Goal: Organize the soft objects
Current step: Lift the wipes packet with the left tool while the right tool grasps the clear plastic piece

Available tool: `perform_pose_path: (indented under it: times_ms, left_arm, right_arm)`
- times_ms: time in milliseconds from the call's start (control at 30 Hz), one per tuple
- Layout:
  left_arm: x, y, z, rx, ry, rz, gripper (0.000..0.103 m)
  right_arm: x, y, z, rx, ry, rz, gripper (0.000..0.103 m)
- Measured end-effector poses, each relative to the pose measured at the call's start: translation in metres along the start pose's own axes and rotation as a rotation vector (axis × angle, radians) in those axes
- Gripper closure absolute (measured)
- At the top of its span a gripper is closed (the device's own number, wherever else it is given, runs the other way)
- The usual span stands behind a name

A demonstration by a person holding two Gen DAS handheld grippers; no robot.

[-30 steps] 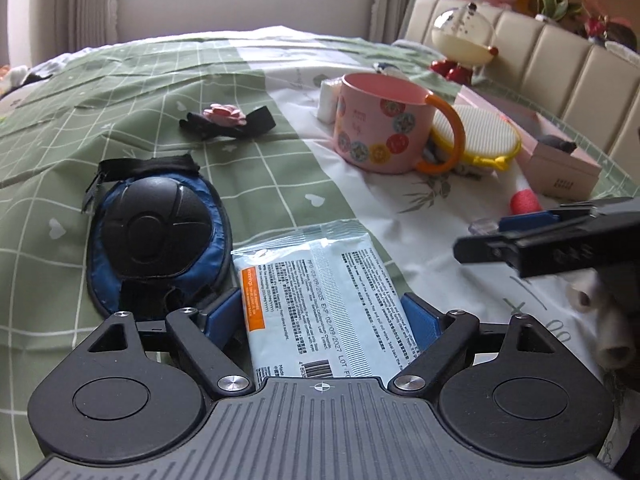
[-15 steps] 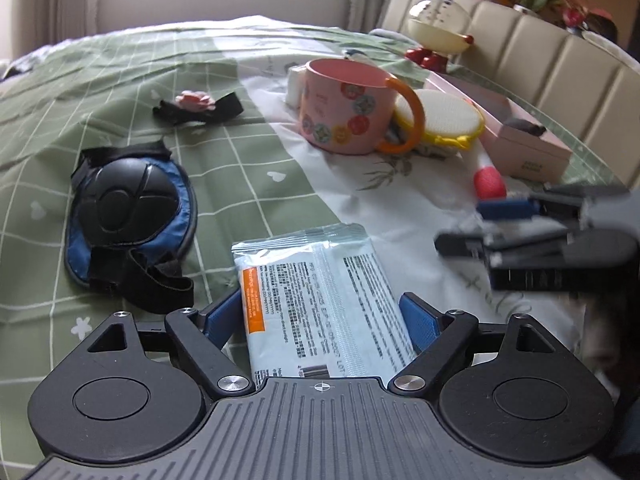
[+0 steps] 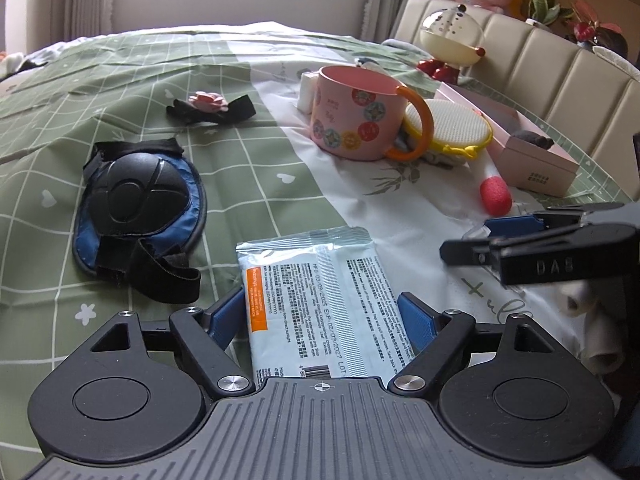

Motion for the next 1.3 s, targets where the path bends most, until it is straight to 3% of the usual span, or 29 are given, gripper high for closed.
perform_pose_path:
  times_ms: [233,433,767,900,1100,1300]
  left_arm:
    - [0.000,0.000,0.000,0.000,0.000,0.001,0.017]
    - [-0.001,0.000,0.000,0.002,-0.001,0.001,0.017]
    - [-0.009,-0.004,-0.001,-0.006,-0.010,0.032,0.019]
    - [-0.013,0.003,-0.007,-0.030,-0.056,0.029,0.019]
    - [-0.019,0.045,-0.032,-0.049,-0.080,0.093,0.019]
    - [-0.018,0.126,-0.068,-0.042,-0.009,0.242,0.019]
  right_arm:
    - [-0.018,0.010,-0.008,-0.055,-0.027,0.038,0.041]
    - [-0.019,0.011,-0.018,-0.125,-0.049,0.015,0.041]
    - [-0.022,0.016,-0.045,-0.230,-0.019,0.008,0.041]
    - [-0.024,0.026,-0.055,-0.261,0.002,0.024,0.041]
    - [-0.031,0.050,-0.068,-0.307,0.026,0.084,0.041]
    - [-0.036,0.125,-0.070,-0.356,-0.018,0.260,0.041]
Point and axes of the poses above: each gripper's, at about its wrist camera, not at the fingertips, and x roughly the way its jaws point, z to its right, y to its top, the point moved 5 cm from there along x, roughly the way its jaws point, and after that the axes turned 2 degrees about y, right-handed, at the moved point
